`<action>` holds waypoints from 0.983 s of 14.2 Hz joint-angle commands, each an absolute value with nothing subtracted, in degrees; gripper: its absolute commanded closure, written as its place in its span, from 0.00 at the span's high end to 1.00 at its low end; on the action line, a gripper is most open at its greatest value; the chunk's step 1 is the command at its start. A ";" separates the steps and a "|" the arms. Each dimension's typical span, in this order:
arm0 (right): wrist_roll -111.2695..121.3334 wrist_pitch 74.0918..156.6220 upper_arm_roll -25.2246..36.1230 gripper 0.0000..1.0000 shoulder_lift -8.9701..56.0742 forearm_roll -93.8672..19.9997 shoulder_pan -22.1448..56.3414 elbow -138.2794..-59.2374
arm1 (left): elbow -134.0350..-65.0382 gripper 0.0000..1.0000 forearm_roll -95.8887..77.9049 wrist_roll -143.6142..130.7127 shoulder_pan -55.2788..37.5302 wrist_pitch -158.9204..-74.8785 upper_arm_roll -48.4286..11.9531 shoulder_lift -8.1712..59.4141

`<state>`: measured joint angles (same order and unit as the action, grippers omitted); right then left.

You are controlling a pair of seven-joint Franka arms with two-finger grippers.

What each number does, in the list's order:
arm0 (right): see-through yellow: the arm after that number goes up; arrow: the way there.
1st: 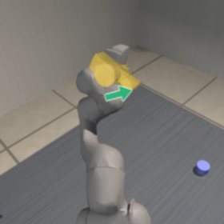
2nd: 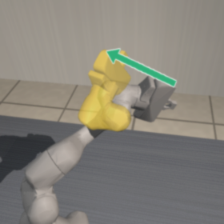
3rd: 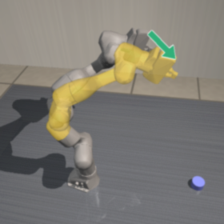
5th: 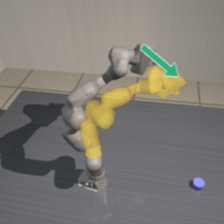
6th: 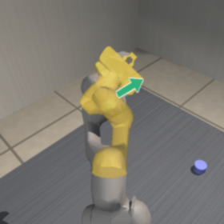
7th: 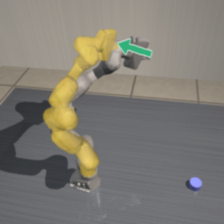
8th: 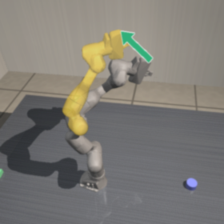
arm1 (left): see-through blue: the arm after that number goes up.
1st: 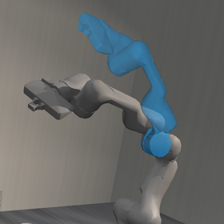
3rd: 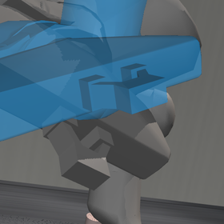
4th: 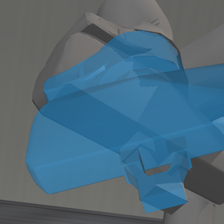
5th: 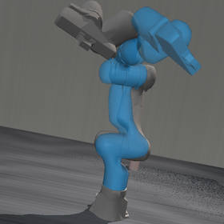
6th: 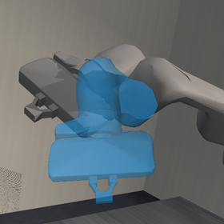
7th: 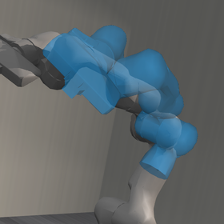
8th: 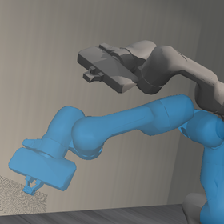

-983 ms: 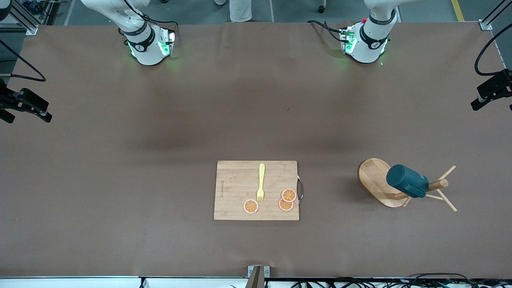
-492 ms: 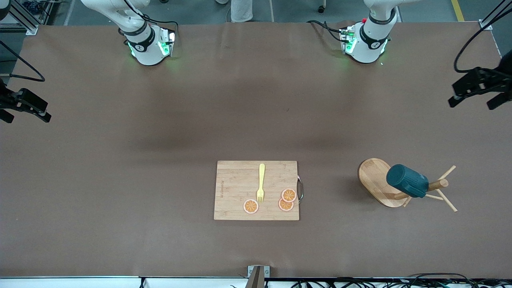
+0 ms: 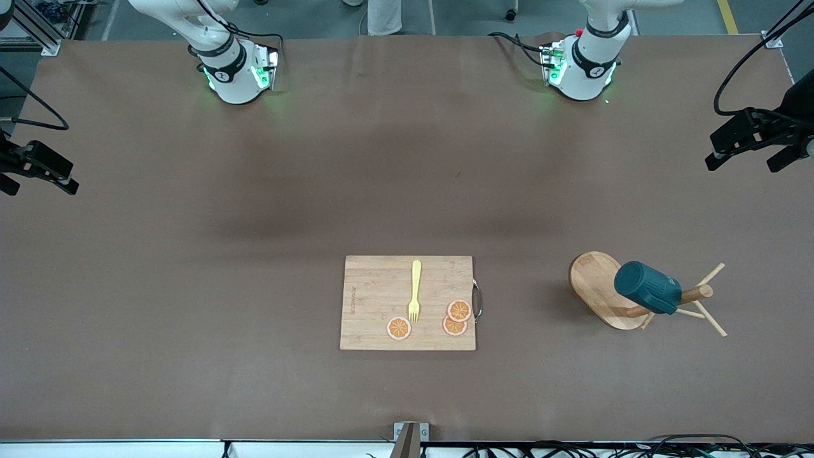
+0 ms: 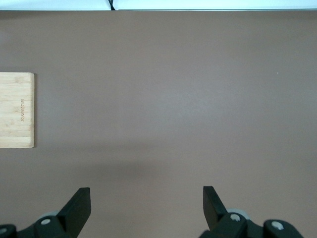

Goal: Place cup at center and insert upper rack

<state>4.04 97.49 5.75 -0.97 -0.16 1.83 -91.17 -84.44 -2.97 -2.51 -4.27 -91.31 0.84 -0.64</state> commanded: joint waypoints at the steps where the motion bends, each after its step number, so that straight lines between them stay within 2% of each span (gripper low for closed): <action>1: 3.25 97.03 5.54 1.00 -2.37 0.18 1.58 -92.02 | -84.64 1.00 -2.55 -2.90 -4.39 -91.76 1.14 -1.32; 14: 3.34 97.12 5.45 1.00 -2.37 0.26 1.67 -91.93 | -84.64 1.00 -1.93 -2.38 -3.96 -91.58 0.88 -0.27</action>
